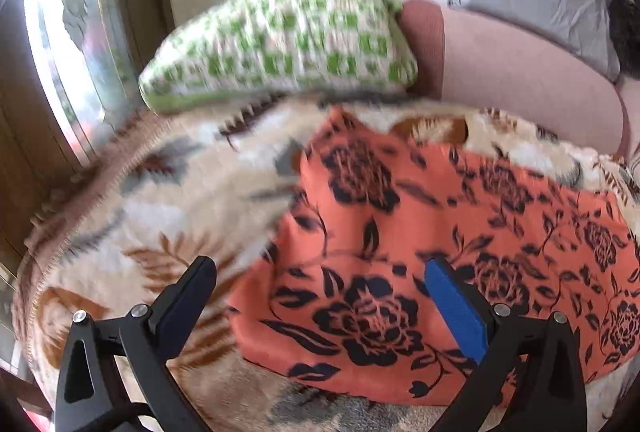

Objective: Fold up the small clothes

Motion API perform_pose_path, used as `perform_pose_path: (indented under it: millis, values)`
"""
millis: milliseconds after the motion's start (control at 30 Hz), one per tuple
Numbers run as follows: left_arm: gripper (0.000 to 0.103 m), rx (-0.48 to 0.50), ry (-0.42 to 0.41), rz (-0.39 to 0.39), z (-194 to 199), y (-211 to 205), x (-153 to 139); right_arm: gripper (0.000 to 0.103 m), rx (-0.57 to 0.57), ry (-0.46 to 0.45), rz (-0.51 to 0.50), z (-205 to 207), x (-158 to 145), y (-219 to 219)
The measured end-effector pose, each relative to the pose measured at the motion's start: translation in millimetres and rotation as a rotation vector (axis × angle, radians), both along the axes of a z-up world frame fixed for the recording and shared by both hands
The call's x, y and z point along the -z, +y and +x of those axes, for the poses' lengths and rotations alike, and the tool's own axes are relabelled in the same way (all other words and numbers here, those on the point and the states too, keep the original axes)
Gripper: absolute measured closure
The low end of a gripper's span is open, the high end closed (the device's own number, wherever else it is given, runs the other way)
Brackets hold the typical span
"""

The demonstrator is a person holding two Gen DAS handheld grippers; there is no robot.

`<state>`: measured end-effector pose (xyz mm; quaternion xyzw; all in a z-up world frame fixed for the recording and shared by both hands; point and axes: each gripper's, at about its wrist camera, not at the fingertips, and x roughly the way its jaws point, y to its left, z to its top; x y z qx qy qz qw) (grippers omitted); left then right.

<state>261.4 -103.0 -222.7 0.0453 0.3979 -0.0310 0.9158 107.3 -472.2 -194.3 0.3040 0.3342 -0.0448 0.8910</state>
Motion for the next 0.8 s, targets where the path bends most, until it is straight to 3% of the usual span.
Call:
perform_pose_path:
  millis: [67, 167, 200, 233, 267, 367, 433, 500, 567, 633, 767, 800]
  values:
    - [0.000, 0.004, 0.077, 0.043, 8, -4, 17, 0.048, -0.016, 0.023, -0.049, 25, 4, 10]
    - [0.000, -0.043, 0.198, 0.102, 22, 1, 47, 0.048, -0.003, 0.146, -0.132, 57, 23, 17]
    - [0.000, -0.050, 0.220, 0.055, 25, 6, 52, 0.049, 0.003, 0.220, -0.144, 67, 38, 14]
    - [0.000, -0.071, 0.222, 0.014, 26, 11, 51, 0.052, 0.004, 0.304, -0.138, 75, 55, 10]
    - [0.000, -0.096, 0.213, -0.011, 26, 13, 46, 0.054, 0.002, 0.330, -0.116, 78, 69, 3]
    - [0.000, -0.090, 0.078, -0.041, 19, 4, 21, 0.054, -0.030, 0.294, -0.131, 81, 51, 0]
    - [0.000, -0.060, 0.036, -0.055, 14, -10, 15, 0.054, -0.036, 0.221, -0.172, 84, 32, -5]
    - [0.000, -0.023, 0.034, -0.024, 12, -27, 20, 0.054, -0.023, 0.205, -0.210, 93, 19, -16]
    - [0.000, -0.014, 0.041, 0.064, 14, -41, 30, 0.054, -0.009, 0.188, -0.208, 108, 12, -33]
    - [0.000, -0.022, 0.067, 0.103, 17, -43, 41, 0.054, -0.013, 0.219, -0.194, 130, 14, -45]
    - [0.000, -0.024, 0.083, 0.081, 20, -44, 45, 0.053, 0.022, 0.350, -0.147, 164, 60, -76]
    - [0.000, -0.023, 0.082, 0.082, 21, -42, 44, 0.053, 0.029, 0.348, -0.121, 165, 69, -80]
